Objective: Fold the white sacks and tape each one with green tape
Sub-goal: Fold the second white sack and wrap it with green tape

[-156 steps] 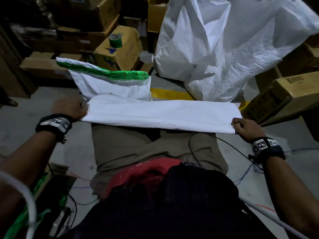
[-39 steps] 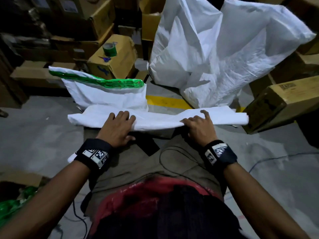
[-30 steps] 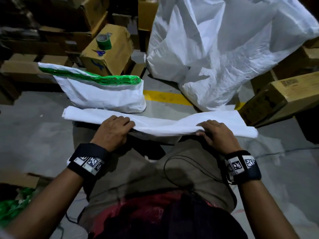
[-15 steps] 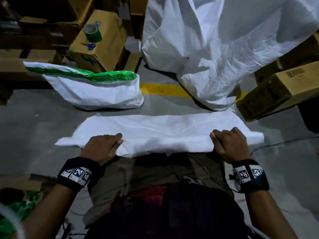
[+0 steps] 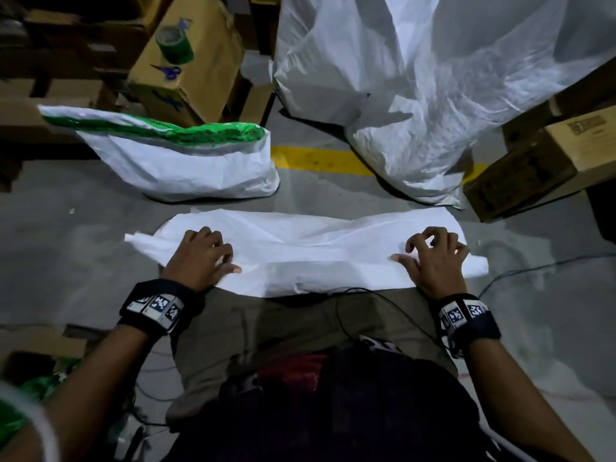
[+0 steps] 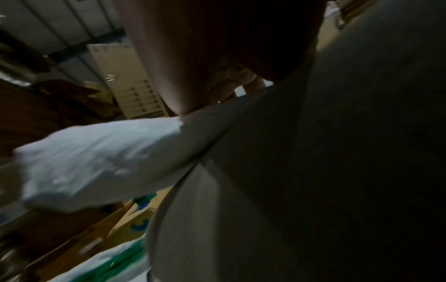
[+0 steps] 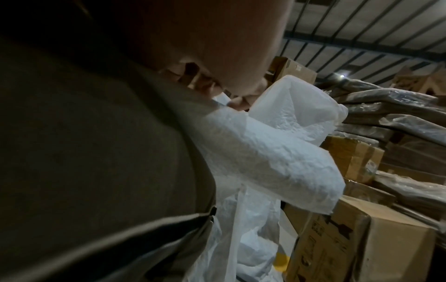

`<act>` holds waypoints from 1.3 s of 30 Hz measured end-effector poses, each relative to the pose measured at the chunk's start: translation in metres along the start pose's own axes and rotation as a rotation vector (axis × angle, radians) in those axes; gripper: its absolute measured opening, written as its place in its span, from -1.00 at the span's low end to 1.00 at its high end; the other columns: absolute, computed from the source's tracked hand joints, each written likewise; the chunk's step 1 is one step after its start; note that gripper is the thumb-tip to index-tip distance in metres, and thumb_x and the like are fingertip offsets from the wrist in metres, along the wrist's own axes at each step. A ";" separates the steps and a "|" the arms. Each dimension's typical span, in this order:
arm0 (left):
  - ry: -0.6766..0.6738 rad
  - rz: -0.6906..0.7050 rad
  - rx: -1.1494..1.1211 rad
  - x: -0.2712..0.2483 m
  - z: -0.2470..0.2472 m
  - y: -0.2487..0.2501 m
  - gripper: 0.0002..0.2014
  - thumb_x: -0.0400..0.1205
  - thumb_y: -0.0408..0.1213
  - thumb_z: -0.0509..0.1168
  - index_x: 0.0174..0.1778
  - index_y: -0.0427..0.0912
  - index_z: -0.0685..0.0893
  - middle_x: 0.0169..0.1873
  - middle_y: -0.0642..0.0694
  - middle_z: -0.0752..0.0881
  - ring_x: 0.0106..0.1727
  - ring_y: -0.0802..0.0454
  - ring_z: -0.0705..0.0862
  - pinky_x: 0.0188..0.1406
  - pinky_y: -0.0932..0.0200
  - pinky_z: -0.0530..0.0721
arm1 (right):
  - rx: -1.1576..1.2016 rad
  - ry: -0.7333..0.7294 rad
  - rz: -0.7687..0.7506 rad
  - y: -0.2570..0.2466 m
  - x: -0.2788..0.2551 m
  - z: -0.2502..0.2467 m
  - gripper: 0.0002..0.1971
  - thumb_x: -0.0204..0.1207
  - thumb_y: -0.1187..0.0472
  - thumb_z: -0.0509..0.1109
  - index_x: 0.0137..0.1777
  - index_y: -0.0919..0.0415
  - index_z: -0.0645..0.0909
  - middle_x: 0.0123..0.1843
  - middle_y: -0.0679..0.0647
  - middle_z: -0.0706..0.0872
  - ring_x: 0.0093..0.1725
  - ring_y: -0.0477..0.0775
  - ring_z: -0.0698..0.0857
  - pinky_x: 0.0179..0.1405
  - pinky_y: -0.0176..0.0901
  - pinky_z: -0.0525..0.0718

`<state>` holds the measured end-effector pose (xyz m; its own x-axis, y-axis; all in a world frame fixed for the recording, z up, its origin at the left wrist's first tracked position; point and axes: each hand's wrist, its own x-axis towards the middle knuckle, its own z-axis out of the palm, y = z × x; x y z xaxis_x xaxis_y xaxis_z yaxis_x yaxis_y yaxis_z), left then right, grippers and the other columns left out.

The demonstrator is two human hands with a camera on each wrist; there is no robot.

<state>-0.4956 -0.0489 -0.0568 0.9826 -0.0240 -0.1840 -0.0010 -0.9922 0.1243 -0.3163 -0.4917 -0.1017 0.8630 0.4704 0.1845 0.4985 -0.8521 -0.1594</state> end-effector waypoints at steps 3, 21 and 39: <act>0.057 -0.051 -0.146 -0.022 -0.009 -0.016 -0.59 0.45 0.44 0.23 -0.12 0.26 0.79 -0.07 0.21 0.72 0.15 0.03 0.66 0.30 -0.07 0.27 | 0.081 -0.012 -0.166 0.005 -0.011 -0.008 -0.54 0.63 -0.35 0.18 -0.14 -0.01 0.68 -0.02 -0.06 0.66 0.01 0.18 0.56 0.02 0.11 0.38; 0.089 -0.009 0.315 0.004 -0.060 -0.073 -0.21 -0.13 -0.33 0.72 0.09 -0.29 0.71 -0.20 -0.34 0.64 -0.13 -0.32 0.54 -0.16 -0.19 0.45 | -0.114 -0.413 -0.166 0.042 -0.014 -0.012 -0.05 0.15 0.28 0.58 0.56 -0.21 0.30 0.60 -0.05 0.45 0.56 0.13 0.46 0.43 0.55 0.26; 0.448 -0.510 0.093 0.113 -0.148 -0.099 -0.56 0.32 -0.50 0.49 0.15 -0.21 0.73 0.02 -0.44 0.71 0.10 -0.47 0.65 0.19 -0.49 0.55 | -0.220 0.041 0.225 0.030 0.214 -0.141 -0.64 0.33 0.30 0.53 0.09 -0.01 0.60 0.11 0.02 0.75 0.29 0.27 0.57 0.30 0.92 0.11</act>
<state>-0.3574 0.0651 0.0542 0.8461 0.4824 0.2265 0.4865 -0.8727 0.0414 -0.1278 -0.4491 0.0693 0.9432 0.2588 0.2082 0.2621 -0.9650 0.0120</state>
